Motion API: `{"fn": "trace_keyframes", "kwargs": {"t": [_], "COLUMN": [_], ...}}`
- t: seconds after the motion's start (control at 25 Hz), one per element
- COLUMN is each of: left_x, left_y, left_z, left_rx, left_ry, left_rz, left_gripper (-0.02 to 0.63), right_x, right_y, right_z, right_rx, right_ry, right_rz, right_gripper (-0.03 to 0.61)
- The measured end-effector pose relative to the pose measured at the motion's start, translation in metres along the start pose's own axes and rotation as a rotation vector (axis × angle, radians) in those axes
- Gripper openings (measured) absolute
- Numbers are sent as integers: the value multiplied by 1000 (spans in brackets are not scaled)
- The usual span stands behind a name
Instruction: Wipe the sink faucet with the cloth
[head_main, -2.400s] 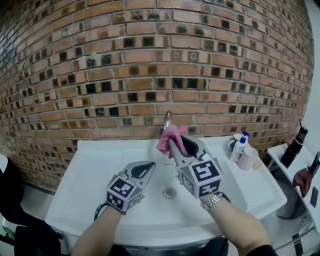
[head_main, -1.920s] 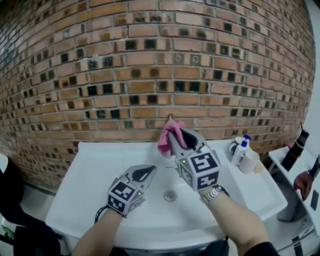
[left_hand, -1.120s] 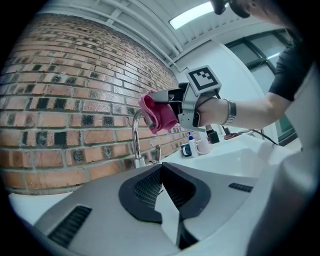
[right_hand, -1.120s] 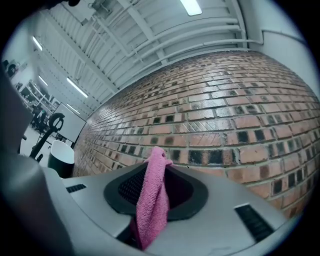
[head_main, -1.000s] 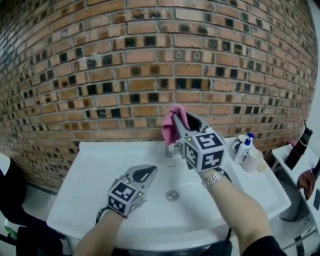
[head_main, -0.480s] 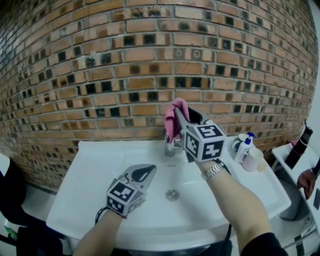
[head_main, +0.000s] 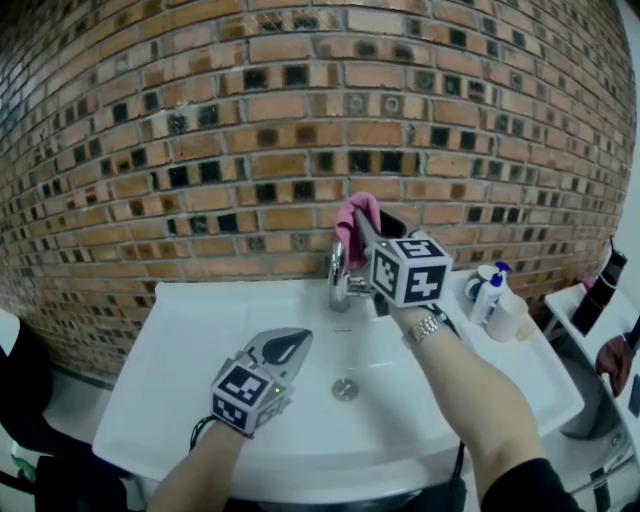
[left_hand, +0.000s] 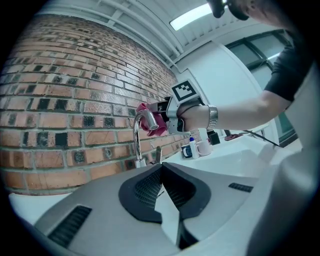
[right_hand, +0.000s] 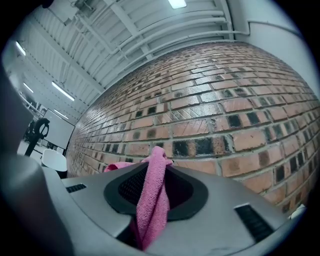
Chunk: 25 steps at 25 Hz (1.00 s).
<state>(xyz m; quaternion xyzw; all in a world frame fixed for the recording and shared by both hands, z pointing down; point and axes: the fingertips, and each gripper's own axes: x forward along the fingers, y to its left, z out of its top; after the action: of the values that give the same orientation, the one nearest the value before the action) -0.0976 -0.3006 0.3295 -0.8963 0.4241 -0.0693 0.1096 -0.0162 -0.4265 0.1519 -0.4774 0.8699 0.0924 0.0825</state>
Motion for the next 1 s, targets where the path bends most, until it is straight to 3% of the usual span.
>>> {"fn": "trace_keyframes", "kwargs": {"t": [1.0], "left_x": [1], "left_y": [-2], "left_z": [4], "left_rx": [9], "left_ry": [-3], "left_rz": [-6], "left_gripper": [8], "right_x": [21], "right_y": [-24], "right_z": [-61], "right_rx": [6], "right_ry": [148], "right_rz": [-56], "right_gripper": [98]}}
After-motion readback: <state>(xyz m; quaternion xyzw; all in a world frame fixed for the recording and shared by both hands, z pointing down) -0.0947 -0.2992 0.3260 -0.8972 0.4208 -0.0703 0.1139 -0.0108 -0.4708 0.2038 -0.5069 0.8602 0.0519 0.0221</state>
